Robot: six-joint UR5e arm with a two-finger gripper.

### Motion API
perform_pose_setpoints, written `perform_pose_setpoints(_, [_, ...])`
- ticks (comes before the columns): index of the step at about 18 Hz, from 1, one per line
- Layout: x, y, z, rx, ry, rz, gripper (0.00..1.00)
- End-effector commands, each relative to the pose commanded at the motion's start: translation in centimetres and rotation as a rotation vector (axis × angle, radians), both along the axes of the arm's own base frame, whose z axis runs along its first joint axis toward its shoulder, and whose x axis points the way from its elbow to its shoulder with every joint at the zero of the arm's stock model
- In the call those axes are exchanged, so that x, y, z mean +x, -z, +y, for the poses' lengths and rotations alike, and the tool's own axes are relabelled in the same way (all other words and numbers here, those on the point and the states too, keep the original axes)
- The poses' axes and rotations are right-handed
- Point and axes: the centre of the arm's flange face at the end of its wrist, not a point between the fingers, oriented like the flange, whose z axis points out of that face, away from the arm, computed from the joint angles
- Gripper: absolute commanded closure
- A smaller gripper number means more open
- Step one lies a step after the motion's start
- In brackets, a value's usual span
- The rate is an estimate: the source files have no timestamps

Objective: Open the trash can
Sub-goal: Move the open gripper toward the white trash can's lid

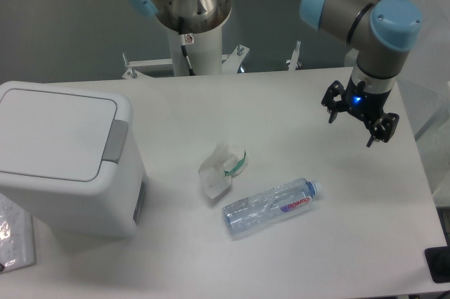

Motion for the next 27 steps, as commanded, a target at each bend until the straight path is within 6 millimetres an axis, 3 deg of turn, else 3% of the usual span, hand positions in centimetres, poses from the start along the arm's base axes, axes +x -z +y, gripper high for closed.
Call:
perform_pose_setpoints(7, [3.1,-0.3,3.9,0.027,-0.063,-0.022,0.0])
perform_pose_setpoints(12, [5.2,-2.4,7.0,0.096,-0.192,-0.031,0.0])
perform_pose_setpoints(22, [7.4,-8.5,12.9,0.223,-0.342,-0.025,0.0])
perform_pose_setpoints(25, [8.7,-11.0,14.9,0.297,-0.43,-0.058,0.0])
perform_pose_setpoints(27, [10.8,-11.9,16.2,0.303,-0.418,-0.069,0.0])
